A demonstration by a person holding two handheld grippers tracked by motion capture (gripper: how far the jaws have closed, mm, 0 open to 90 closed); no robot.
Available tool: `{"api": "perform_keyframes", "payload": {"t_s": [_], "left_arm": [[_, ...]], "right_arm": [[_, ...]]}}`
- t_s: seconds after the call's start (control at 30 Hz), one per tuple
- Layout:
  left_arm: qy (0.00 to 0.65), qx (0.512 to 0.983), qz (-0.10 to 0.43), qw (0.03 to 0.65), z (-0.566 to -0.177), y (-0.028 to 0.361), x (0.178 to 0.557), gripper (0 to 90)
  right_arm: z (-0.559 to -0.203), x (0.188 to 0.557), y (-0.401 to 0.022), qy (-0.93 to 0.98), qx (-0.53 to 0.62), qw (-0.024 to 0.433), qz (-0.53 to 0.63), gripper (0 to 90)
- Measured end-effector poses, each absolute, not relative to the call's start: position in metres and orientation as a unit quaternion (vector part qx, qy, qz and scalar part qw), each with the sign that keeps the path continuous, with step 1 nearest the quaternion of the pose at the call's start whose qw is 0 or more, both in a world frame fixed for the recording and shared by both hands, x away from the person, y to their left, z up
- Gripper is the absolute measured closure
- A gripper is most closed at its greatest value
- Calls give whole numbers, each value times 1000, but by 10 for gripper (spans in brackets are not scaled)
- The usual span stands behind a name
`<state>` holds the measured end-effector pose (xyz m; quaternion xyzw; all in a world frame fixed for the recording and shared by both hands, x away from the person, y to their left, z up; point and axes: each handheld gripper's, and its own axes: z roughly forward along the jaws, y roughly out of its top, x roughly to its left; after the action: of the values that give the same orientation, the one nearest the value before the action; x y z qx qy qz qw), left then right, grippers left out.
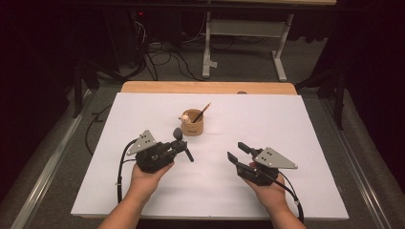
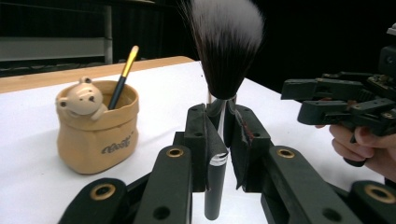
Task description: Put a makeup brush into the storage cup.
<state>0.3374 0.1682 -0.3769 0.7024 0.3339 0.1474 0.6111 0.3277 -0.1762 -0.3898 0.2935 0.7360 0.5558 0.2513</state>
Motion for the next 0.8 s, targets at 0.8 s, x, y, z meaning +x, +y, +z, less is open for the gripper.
{"api": "perform_keyframes", "payload": {"t_s": [0.8], "left_arm": [[361,692,192,596,-372,197,342,774]], "right_arm": [[-394,324,-215,731,328,255,542,209]]}}
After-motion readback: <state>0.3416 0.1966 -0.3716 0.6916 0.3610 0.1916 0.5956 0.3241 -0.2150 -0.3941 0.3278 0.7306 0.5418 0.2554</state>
